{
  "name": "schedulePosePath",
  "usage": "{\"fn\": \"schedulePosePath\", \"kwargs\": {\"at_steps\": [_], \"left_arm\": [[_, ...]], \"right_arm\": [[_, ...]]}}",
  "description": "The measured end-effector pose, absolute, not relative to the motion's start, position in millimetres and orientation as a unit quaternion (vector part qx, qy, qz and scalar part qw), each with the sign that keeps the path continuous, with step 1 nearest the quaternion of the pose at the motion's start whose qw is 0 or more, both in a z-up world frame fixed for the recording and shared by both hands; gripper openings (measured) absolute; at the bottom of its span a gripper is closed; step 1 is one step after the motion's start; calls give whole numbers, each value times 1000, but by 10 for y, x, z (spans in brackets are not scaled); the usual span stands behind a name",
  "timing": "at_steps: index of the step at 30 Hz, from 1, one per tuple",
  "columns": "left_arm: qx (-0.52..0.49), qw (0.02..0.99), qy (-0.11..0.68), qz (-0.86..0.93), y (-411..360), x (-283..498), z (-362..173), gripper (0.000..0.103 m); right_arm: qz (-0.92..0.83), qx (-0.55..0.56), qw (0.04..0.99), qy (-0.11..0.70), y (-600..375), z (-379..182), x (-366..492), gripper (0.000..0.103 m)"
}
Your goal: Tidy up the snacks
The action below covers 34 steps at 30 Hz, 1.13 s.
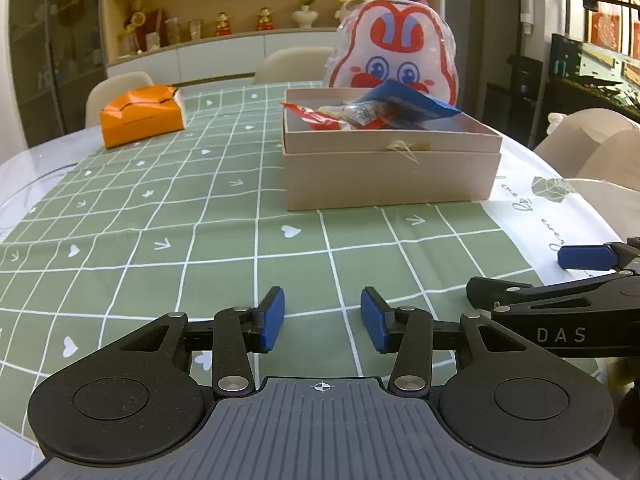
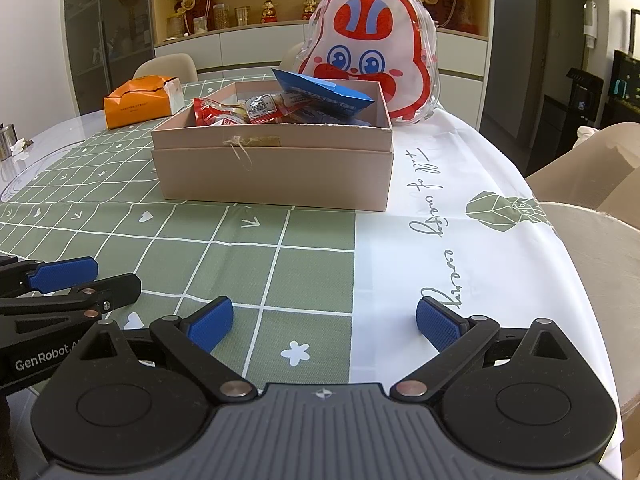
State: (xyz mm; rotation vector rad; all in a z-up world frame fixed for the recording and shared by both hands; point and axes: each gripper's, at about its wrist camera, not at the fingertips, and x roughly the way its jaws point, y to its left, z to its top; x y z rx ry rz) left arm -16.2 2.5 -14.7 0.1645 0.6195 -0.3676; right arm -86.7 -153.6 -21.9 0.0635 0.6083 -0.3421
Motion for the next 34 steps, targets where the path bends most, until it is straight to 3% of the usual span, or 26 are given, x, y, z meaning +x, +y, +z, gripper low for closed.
{"fn": "schedulePosePath", "kwargs": {"at_steps": [34], "left_arm": [[76,932,303,-184,32,-171,-149,46]], "right_arm": [[-168,32,939,298,-1529,-218,-870,100]]}}
